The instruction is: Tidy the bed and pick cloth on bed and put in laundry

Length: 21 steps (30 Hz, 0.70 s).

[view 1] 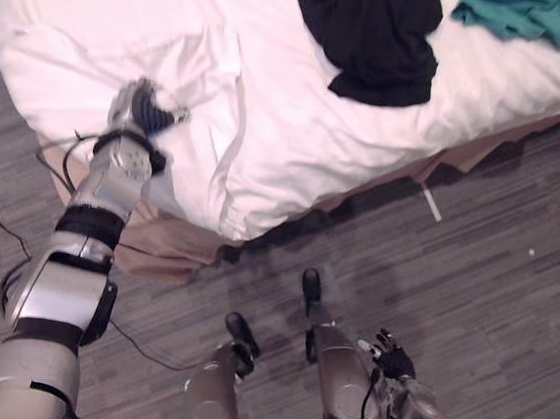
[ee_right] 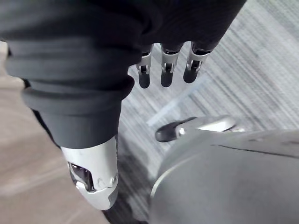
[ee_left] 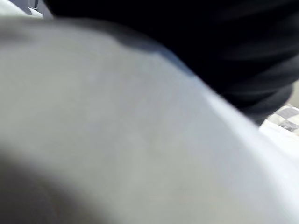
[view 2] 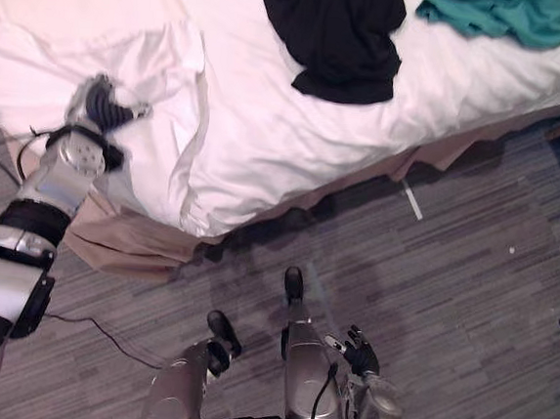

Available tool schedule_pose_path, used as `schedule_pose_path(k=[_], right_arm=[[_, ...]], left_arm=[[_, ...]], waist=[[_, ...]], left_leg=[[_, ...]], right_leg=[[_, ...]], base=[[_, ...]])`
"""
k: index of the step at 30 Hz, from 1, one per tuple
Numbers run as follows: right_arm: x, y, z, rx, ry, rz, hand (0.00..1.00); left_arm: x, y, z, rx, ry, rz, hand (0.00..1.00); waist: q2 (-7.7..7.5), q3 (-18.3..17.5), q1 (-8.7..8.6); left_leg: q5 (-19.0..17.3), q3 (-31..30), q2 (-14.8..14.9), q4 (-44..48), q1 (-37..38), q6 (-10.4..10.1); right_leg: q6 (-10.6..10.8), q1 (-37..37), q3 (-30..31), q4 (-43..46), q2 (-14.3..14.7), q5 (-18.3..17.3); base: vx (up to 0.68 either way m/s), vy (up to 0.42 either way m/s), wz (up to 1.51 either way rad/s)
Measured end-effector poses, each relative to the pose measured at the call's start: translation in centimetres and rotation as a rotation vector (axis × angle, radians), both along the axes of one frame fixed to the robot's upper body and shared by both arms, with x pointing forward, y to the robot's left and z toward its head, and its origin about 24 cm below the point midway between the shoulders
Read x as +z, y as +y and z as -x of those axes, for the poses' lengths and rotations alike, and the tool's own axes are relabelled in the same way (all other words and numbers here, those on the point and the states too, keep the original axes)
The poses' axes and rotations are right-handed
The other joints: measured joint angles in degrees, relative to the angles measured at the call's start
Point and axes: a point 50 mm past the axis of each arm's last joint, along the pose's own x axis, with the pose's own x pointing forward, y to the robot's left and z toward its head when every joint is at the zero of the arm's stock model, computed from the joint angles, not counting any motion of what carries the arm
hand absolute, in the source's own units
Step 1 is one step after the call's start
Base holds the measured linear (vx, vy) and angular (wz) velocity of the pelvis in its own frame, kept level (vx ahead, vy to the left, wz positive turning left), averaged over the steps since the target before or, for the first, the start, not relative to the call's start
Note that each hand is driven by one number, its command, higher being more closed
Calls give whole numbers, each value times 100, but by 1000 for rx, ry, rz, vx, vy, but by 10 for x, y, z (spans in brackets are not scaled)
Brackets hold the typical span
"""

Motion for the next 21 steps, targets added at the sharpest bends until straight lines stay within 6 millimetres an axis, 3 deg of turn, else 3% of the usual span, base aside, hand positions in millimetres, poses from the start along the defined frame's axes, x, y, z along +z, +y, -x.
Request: schedule_pose_path(k=[3,4,5,7,9,11,13,15,16,17,18,21], right_arm=[[18,-23,-3,-135,-105,65,0],[30,-40,-4,-201,-157,108,0],[35,-48,-4,-223,-176,133,0],[54,-76,-2,-280,-242,229,0],[83,-99,-8,-286,-333,354,0],[103,-106,-17,-232,-397,427,0],[129,-100,-37,-137,-512,478,0],[156,-85,-61,-1,-616,525,0],[168,-76,-72,69,-658,540,100],[173,-70,-79,108,-681,540,100],[190,-53,-100,211,-738,538,100],[236,-11,-140,410,-882,517,100]], left_arm=[[-50,24,29,64,41,181,100],[-77,34,48,107,65,255,0],[-88,37,56,128,82,285,0],[-137,46,91,242,165,401,0],[-189,55,143,419,246,558,0],[-211,51,167,511,240,675,0],[-246,50,214,682,321,775,0],[-281,43,281,896,438,862,0],[-292,37,307,967,488,894,0],[-295,35,318,993,509,902,0],[-302,31,341,1036,562,923,0],[-308,22,354,1034,617,965,0]], waist=[[41,-29,33],[61,-58,78],[81,-110,117],[181,-501,298],[226,-825,433],[209,-1134,557],[205,-1447,634],[162,-1551,699],[120,-1569,843],[90,-1583,896],[18,-1622,997],[-53,-1609,1294]], left_leg=[[-15,-121,27,-5,255,-5],[-14,-134,42,-16,427,-6],[-15,-142,45,-25,493,-6],[-10,-215,34,-93,586,-14],[-9,-373,11,-225,884,-39],[-8,-456,-14,-332,1027,-53],[10,-523,-65,-471,1159,-78],[28,-663,-98,-532,1174,-101],[47,-742,-118,-561,1155,-124],[59,-777,-128,-574,1132,-137],[118,-888,-167,-631,1077,-149],[192,-1061,-198,-610,975,-113]], right_leg=[[55,380,-205,-70,-5,-49],[60,580,-312,-71,-6,-97],[54,633,-365,-76,-5,-108],[64,752,-509,-140,-5,-129],[101,1137,-702,-251,-7,-196],[89,1395,-828,-363,-6,-237],[85,1525,-866,-459,-16,-275],[136,1586,-1009,-458,-44,-332],[136,1588,-1063,-458,-53,-332],[136,1583,-1104,-458,-64,-332],[136,1566,-1202,-458,-91,-332],[54,1525,-1325,-459,-116,-275]], base=[[47,35,23],[51,33,26],[48,24,24],[68,22,23],[70,30,32],[12,20,27],[12,9,13],[-7,19,26],[-51,22,32],[-63,21,37],[-53,15,37],[-57,18,34]])
